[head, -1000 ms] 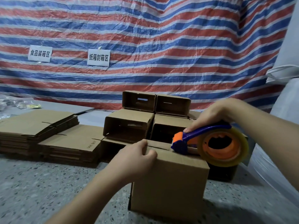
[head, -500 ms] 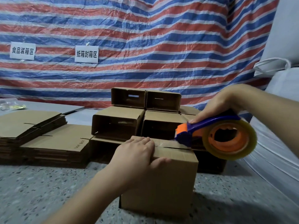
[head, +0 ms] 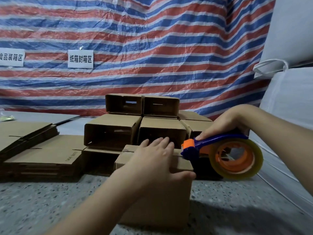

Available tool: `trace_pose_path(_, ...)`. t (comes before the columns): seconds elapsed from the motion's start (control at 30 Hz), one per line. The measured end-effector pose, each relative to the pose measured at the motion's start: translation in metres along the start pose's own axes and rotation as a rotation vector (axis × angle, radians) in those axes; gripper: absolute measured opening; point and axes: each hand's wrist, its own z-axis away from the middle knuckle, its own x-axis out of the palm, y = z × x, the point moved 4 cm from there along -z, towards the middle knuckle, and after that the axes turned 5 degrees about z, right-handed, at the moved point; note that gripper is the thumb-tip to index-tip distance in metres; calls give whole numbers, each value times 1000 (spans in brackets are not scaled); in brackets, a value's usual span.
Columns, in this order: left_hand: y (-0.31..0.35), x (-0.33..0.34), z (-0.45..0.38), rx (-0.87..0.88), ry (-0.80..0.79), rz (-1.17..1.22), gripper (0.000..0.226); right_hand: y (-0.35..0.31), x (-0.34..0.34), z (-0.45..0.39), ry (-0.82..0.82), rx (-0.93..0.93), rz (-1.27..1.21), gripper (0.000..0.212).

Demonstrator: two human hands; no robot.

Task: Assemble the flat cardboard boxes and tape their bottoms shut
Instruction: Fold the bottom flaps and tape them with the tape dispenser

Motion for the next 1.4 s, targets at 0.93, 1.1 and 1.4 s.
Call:
trace_pose_path(0.93,17,16,-3,31,1,-48,79,45,111,-79,741,-42,222,62)
trace_pose_path(1.1,17,17,-3,34,22,-47,81,58,168,-104,784,-16,160,61)
trace_pose_path(1.4,17,17,-3,48,33,-70,78,43,146,-72,914,-8,-100,86)
